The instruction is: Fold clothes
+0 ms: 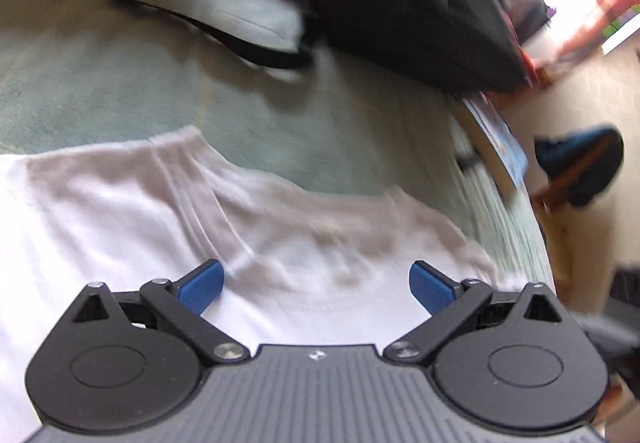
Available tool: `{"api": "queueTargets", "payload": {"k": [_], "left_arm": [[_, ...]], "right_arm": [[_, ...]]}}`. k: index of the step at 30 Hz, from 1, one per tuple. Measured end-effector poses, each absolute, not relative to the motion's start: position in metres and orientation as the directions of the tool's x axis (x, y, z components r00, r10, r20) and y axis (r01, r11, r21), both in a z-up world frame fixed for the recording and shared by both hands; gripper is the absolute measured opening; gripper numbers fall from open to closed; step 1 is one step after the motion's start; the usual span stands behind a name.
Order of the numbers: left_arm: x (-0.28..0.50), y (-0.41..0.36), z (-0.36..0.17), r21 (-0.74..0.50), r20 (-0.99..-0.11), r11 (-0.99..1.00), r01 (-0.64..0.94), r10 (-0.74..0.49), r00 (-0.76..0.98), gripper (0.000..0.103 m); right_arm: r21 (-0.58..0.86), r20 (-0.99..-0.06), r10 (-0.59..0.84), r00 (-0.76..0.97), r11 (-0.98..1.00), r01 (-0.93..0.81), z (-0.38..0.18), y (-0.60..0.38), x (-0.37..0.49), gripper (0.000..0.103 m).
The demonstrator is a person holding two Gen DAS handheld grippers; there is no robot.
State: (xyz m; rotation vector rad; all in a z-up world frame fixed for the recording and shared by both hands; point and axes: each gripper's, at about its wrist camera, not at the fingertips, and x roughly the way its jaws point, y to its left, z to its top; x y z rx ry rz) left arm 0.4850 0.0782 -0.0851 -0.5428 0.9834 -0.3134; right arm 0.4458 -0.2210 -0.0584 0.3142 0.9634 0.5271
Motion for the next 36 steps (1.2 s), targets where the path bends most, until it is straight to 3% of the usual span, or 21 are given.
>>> {"api": "queueTargets", "payload": {"k": [6,15,21,30,36], "left_arm": [[0.499,0.096,-0.084,-0.553,-0.677,0.832,-0.044,-0.418,0.606,0.099],[0.473,0.084,-0.043,-0.441,-0.736,0.897,0.031,-0.380,0.560,0.099],[0.460,0.094,-0.066,-0.462,-0.788,0.887,-0.003,-0.408,0.462,0.100],[0.488,0.129,-0.084,-0.450,-0.761,0.873,-0.191,-0.263,0.593,0.100],[0.464,0.113,-0.059,-0.358,-0.787,0.917,-0.176,-0.195,0.585,0.099]], "right_arm": [[0.497,-0.694,0.560,0.453,0.828,-0.262,-0.064,-0.225,0.451,0.103],[0.500,-0.688,0.568,0.451,0.822,-0.273,-0.061,-0.223,0.448,0.103],[0.499,-0.691,0.573,0.440,0.819,-0.284,-0.061,-0.217,0.446,0.103],[0.473,-0.702,0.578,0.416,0.815,-0.333,-0.059,-0.203,0.440,0.103],[0.464,-0.705,0.584,0.403,0.809,-0.361,-0.057,-0.195,0.434,0.103]]}}
